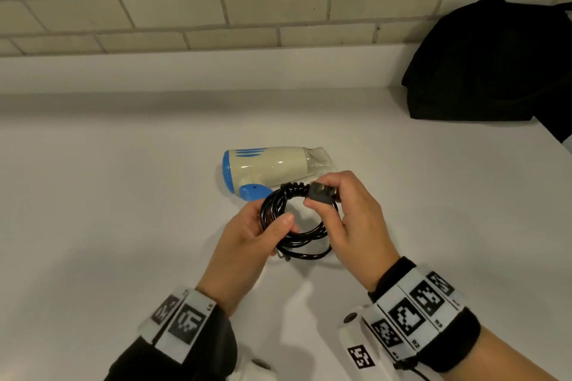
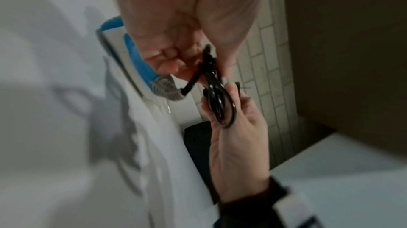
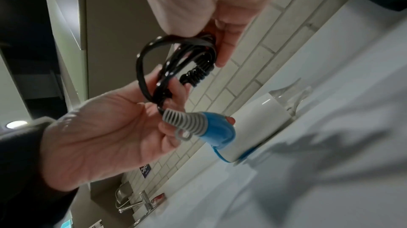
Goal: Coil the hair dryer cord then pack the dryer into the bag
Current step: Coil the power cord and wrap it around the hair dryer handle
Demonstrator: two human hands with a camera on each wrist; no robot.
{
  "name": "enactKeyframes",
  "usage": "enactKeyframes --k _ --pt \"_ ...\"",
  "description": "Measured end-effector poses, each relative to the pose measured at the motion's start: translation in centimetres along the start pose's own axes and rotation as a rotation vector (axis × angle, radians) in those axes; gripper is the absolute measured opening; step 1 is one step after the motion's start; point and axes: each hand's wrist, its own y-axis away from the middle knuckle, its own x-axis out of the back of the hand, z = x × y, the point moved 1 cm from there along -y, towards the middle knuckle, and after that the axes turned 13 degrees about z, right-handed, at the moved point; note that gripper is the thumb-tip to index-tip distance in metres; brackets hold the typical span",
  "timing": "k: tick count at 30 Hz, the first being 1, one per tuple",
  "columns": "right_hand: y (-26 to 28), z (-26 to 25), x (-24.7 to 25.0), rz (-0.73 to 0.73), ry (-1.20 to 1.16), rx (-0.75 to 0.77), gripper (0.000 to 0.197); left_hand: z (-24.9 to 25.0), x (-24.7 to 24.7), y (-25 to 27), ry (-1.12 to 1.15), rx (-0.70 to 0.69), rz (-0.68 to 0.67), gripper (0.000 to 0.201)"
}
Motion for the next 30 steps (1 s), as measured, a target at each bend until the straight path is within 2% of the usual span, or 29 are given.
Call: enactKeyframes --k 2,4,6,9,12,15,18,20,22,24,28,30 --pt "-0.1 -0.1 -0.1 0.004 -0.002 -0.039 0.022 -0.4 -0.3 0.1 -0.044 -0.047 0.017 0.022" --pt "-0.3 0.0 0.0 -0.003 -0.076 -0.192 0.008 -0.8 -0.5 0.5 -0.125 -0.117 -0.009 0.035" --pt "-0.1 0.3 -0.2 -0.004 -0.186 -0.362 0.015 -1.5 -0.4 0.7 -0.200 -0.189 -0.060 0.042" --pt "0.2 0.5 -0.7 0.021 -0.313 -0.555 0.009 -2.3 0.0 0.8 -0.271 -0.235 -0.095 0.044" --pt "0.8 1.0 -1.5 0.007 -0.455 -0.790 0.016 -3.1 0.9 0.7 -0.327 -0.254 -0.105 0.038" --pt "1.2 1.7 -2.3 -0.035 -0.617 -1.030 0.021 -3.4 1.8 0.2 -0.260 -0.196 -0.061 0.034" --pt "1.3 2.2 -2.7 -0.103 -0.625 -1.116 0.022 -4.3 2.6 -0.6 -0.112 -0.024 -0.005 0.039" --pt "1.5 2.5 -3.0 -0.189 -0.550 -1.102 0.016 -4.9 3.3 -0.8 -0.099 0.081 0.079 0.045" --pt "1.6 3.0 -3.3 -0.293 -0.323 -0.962 0.013 -5.0 3.9 -0.9 -0.217 0.067 0.127 0.041" --pt "1.5 3.3 -3.3 -0.391 -0.083 -0.766 0.022 -5.0 3.9 -1.0 -0.359 -0.023 0.124 0.036" --pt "1.2 1.6 -2.9 -0.604 0.171 -0.451 0.020 -4.6 3.2 -0.8 -0.589 -0.250 0.093 0.041" --pt "1.3 0.7 -2.9 -0.670 0.303 -0.281 0.028 -5.1 3.0 -0.7 -0.646 -0.320 0.062 0.046"
